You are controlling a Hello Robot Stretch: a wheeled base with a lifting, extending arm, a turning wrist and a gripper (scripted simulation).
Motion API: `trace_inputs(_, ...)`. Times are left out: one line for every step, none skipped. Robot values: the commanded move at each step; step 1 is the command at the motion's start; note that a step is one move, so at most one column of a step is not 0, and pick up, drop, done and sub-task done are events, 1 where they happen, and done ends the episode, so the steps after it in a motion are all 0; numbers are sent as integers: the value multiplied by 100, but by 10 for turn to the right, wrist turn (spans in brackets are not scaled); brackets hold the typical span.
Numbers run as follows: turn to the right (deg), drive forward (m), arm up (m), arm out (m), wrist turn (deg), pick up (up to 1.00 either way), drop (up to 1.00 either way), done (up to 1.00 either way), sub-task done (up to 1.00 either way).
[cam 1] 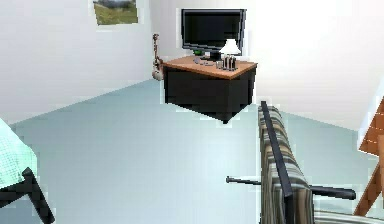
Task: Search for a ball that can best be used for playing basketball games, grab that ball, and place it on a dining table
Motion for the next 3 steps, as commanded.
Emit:
trace_inputs(0, 0, 0, 0, 270, 0, 0, 0, 0)
trace_inputs(0, 0, -2, 0, 0, 0, 0, 0, 0)
trace_inputs(0, 0, -32, 0, 0, 0, 0, 0, 0)
